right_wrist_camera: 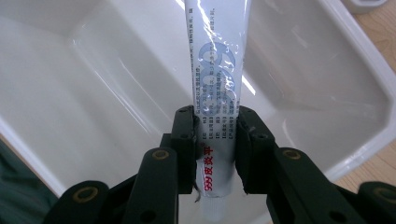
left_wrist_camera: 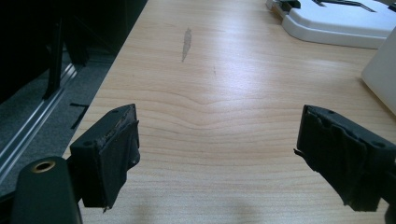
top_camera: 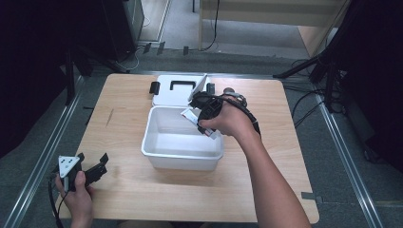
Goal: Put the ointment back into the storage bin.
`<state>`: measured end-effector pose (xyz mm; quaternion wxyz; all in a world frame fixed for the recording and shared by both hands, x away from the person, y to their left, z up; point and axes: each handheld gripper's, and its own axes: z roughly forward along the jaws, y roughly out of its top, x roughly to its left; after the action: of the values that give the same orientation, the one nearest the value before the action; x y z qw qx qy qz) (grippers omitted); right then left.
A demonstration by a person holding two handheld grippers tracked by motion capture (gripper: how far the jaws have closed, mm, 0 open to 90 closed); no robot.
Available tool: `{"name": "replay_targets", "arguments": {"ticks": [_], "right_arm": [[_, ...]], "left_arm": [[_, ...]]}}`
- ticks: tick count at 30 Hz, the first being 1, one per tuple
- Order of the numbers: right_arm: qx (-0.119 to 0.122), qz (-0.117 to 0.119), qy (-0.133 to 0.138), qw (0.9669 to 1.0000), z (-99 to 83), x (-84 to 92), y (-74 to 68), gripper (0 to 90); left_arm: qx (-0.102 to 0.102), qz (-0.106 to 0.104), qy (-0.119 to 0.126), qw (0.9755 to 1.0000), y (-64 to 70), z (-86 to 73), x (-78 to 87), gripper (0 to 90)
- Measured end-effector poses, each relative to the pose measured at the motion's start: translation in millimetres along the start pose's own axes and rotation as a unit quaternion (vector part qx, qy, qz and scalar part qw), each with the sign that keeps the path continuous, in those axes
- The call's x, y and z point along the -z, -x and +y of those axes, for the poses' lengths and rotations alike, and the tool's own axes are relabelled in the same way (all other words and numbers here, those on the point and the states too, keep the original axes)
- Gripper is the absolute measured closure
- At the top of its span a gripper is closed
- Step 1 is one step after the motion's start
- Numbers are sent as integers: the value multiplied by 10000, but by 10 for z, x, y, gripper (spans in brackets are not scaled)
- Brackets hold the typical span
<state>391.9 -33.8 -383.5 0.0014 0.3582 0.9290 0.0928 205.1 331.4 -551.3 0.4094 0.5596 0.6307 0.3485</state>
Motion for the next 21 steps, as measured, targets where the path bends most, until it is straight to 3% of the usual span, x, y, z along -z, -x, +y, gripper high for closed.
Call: {"name": "replay_targets", "arguments": {"ticks": [15, 21], "right_arm": [[-21, -88, -153, 9998, -15, -287, 55, 722], [108, -299, -266, 9991, -44, -414, 38, 721]], "left_arm": [[-35, -3, -34, 10000, -1, 2, 1, 137], [-41, 12, -33, 10000, 4, 1, -1, 137]]}}
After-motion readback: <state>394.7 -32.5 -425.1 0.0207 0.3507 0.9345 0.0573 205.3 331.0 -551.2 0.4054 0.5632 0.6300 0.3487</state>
